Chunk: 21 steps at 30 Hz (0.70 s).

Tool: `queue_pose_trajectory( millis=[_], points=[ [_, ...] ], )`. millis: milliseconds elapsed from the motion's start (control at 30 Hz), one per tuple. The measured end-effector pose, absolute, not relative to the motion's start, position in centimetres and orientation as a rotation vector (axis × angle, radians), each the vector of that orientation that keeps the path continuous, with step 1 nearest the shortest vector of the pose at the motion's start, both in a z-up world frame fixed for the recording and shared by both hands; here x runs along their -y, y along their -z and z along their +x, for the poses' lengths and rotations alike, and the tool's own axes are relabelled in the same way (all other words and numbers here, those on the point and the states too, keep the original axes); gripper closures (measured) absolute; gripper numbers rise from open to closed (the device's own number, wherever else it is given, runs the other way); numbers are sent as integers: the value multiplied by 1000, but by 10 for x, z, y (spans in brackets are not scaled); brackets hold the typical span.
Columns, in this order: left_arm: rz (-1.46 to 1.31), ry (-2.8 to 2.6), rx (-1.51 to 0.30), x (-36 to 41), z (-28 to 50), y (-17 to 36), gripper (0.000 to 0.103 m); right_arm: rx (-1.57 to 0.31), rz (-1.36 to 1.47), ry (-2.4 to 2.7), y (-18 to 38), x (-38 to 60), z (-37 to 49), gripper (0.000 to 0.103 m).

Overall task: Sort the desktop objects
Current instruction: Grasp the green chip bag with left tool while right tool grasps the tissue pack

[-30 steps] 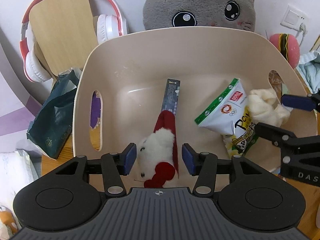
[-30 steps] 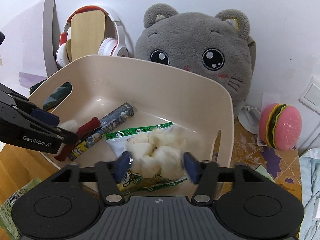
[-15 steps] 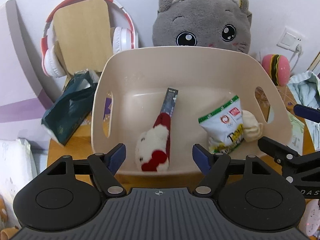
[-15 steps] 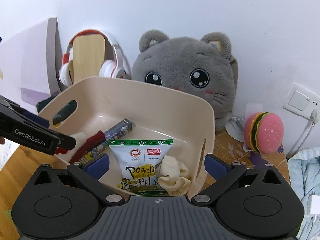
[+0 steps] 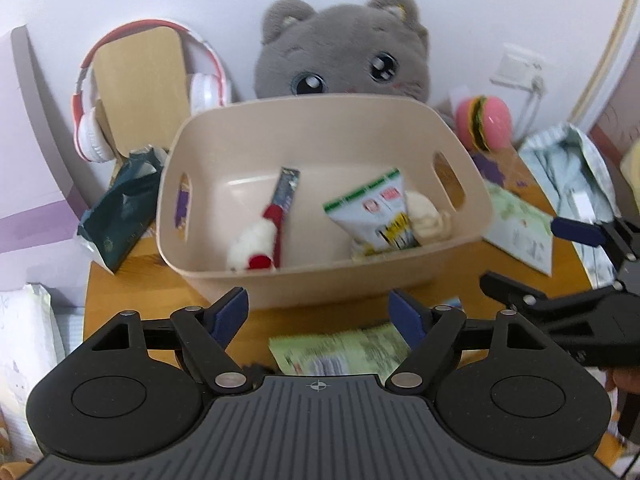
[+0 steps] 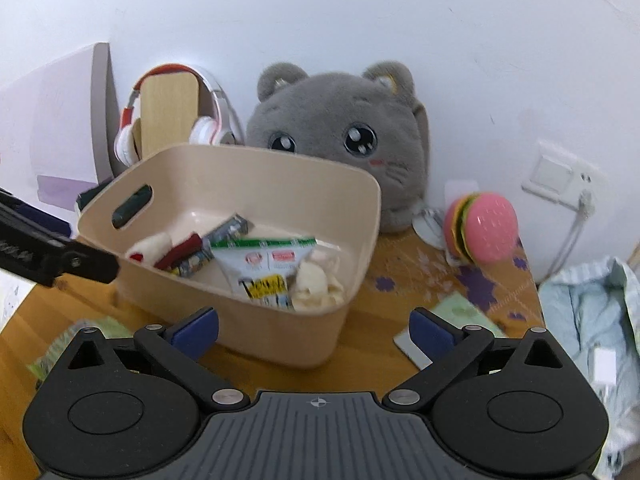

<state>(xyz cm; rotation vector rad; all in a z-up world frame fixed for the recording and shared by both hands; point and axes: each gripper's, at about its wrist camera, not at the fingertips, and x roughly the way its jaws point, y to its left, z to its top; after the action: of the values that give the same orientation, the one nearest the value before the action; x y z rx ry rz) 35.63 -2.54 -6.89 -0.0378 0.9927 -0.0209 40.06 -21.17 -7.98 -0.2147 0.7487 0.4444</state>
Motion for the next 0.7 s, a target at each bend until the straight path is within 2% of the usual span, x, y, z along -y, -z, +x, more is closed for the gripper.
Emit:
queue_pose_trajectory(
  millis=[700],
  points=[
    [-132,28,-1136,42,338,102,24,-926,-271,-450,145,219,373,0]
  ],
)
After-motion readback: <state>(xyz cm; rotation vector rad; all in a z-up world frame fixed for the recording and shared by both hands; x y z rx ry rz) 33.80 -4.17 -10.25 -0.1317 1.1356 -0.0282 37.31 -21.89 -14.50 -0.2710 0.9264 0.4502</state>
